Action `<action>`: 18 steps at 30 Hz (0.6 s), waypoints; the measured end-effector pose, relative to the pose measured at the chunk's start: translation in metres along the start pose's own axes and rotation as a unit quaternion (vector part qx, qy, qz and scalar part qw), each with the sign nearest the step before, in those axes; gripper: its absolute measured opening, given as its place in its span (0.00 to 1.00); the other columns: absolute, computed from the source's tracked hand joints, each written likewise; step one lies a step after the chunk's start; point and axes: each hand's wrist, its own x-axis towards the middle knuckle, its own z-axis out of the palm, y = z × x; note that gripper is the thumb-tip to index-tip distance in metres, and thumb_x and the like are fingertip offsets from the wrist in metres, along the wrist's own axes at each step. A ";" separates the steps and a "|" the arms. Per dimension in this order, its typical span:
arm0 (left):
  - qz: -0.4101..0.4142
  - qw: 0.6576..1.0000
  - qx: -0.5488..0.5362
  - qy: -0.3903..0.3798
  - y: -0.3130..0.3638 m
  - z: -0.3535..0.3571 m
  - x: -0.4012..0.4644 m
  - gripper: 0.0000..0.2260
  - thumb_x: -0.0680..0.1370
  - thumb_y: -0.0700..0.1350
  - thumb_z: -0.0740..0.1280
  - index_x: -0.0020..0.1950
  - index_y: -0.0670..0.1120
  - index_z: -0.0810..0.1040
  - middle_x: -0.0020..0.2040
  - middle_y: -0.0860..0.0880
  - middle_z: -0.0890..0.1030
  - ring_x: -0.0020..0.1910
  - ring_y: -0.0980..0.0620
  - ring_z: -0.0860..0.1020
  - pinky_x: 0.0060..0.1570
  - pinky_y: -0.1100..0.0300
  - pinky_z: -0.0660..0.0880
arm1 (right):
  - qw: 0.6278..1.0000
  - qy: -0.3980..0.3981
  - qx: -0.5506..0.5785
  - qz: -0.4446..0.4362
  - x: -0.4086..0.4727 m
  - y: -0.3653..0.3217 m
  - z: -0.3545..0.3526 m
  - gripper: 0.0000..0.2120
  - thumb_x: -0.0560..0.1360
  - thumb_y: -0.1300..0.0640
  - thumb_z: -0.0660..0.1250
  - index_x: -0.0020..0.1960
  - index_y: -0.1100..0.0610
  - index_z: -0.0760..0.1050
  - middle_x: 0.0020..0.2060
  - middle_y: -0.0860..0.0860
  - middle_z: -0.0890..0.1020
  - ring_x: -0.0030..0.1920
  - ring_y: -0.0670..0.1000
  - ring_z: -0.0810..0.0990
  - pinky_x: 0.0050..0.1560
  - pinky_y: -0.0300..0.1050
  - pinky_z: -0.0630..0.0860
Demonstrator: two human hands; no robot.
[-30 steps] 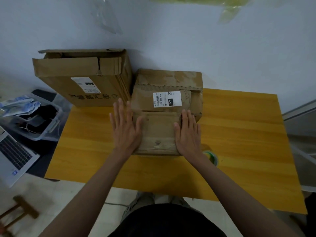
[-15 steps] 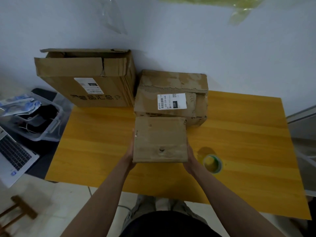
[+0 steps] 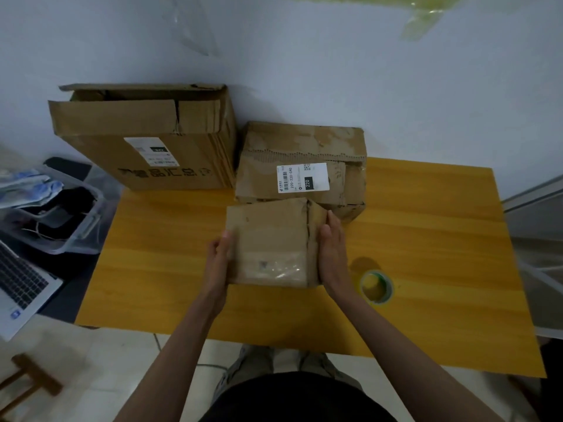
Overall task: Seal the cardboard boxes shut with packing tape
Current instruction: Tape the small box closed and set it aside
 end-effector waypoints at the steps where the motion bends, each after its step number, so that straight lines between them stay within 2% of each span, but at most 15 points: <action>1: 0.040 0.998 0.047 0.020 0.005 -0.001 -0.006 0.37 0.73 0.72 0.65 0.76 0.54 0.65 0.70 0.48 0.74 0.65 0.46 0.77 0.60 0.44 0.79 | 1.000 0.002 -0.010 -0.002 -0.001 -0.004 0.006 0.35 0.79 0.32 0.45 0.80 0.48 0.56 0.80 0.49 0.57 0.79 0.49 0.54 0.79 0.58 0.54; 3: 0.107 0.973 0.197 0.047 0.017 -0.001 -0.015 0.50 0.65 0.78 0.68 0.80 0.55 0.59 0.73 0.50 0.66 0.70 0.48 0.69 0.65 0.46 0.75 | 1.000 -0.005 -0.024 -0.015 -0.004 -0.010 0.019 0.29 0.83 0.38 0.47 0.81 0.47 0.54 0.81 0.48 0.54 0.80 0.47 0.51 0.80 0.56 0.50; 5: 0.126 0.933 0.333 0.057 0.030 -0.001 -0.015 0.55 0.60 0.81 0.65 0.81 0.57 0.55 0.75 0.50 0.61 0.74 0.45 0.63 0.71 0.43 0.68 | 0.996 -0.014 -0.068 -0.053 -0.005 -0.019 0.032 0.27 0.84 0.40 0.46 0.81 0.45 0.51 0.81 0.45 0.51 0.80 0.46 0.49 0.80 0.53 0.47; 6: 0.114 0.929 0.350 0.039 0.038 -0.002 -0.012 0.57 0.58 0.82 0.65 0.81 0.59 0.53 0.77 0.50 0.60 0.75 0.45 0.61 0.73 0.41 0.66 | 0.994 -0.017 -0.082 -0.073 -0.004 -0.022 0.040 0.27 0.84 0.40 0.46 0.82 0.44 0.50 0.81 0.44 0.50 0.80 0.46 0.48 0.80 0.54 0.46; 8: 0.069 0.938 0.338 -0.015 0.056 -0.006 -0.004 0.61 0.55 0.82 0.67 0.82 0.60 0.50 0.80 0.50 0.55 0.78 0.42 0.58 0.74 0.39 0.65 | 0.991 -0.019 -0.098 -0.092 -0.001 -0.024 0.054 0.28 0.84 0.38 0.44 0.82 0.44 0.47 0.81 0.43 0.48 0.80 0.46 0.45 0.80 0.57 0.46; 12: -0.012 0.940 0.327 -0.098 0.074 -0.028 0.021 0.63 0.56 0.79 0.73 0.82 0.61 0.46 0.82 0.54 0.54 0.79 0.45 0.60 0.74 0.40 0.65 | 0.983 -0.009 -0.137 -0.124 0.003 -0.033 0.079 0.31 0.82 0.36 0.42 0.82 0.45 0.45 0.81 0.43 0.45 0.80 0.45 0.39 0.79 0.60 0.43; 15: -0.032 0.947 0.295 -0.126 0.083 -0.035 0.028 0.63 0.58 0.76 0.75 0.83 0.60 0.45 0.83 0.53 0.54 0.79 0.45 0.60 0.75 0.43 0.64 | 0.979 0.004 -0.135 -0.151 0.005 -0.039 0.091 0.29 0.83 0.38 0.44 0.82 0.45 0.48 0.81 0.44 0.46 0.80 0.46 0.41 0.79 0.60 0.42; 18: -0.036 0.952 0.267 -0.143 0.090 -0.040 0.029 0.57 0.64 0.69 0.75 0.83 0.58 0.44 0.83 0.50 0.55 0.78 0.43 0.62 0.71 0.45 0.65 | 0.974 0.015 -0.144 -0.174 0.009 -0.032 0.091 0.28 0.84 0.42 0.47 0.82 0.47 0.50 0.82 0.45 0.47 0.81 0.48 0.43 0.79 0.61 0.45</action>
